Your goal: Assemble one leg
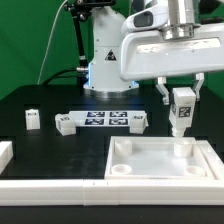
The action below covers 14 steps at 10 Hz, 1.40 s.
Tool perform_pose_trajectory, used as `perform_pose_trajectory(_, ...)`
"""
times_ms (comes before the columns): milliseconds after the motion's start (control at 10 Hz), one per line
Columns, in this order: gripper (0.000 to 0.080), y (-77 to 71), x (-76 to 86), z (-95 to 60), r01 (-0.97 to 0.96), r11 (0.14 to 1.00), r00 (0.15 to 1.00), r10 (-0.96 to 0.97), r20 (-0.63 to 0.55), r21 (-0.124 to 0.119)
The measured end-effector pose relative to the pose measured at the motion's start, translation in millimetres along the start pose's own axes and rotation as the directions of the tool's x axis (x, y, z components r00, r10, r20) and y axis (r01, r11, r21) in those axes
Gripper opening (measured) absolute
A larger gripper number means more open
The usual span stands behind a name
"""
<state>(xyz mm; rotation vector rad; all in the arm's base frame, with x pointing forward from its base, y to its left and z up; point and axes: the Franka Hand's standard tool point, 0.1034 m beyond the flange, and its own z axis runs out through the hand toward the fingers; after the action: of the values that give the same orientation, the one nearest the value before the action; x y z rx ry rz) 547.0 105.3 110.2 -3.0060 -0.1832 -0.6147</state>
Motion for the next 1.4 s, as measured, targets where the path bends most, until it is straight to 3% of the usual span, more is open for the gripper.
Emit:
perform_pose_trajectory(100, 0.0291, 0.2, 1.2, 3.3, -0.001, 1.000, 1.000, 0.001, -0.002, 0.000)
perform_pose_trajectory(600, 0.0291, -3.4, 45.3, 16.8, 0.000, 1.000, 0.999, 0.001, -0.047, 0.008)
perform_pose_trajectory(900, 0.0291, 1.3, 47.6, 24.9, 0.014, 1.000, 0.991, -0.016, -0.134, -0.011)
perform_pose_trajectory(1400, 0.0291, 3.3, 49.7, 31.5, 0.011, 1.000, 0.991, -0.013, -0.130, -0.012)
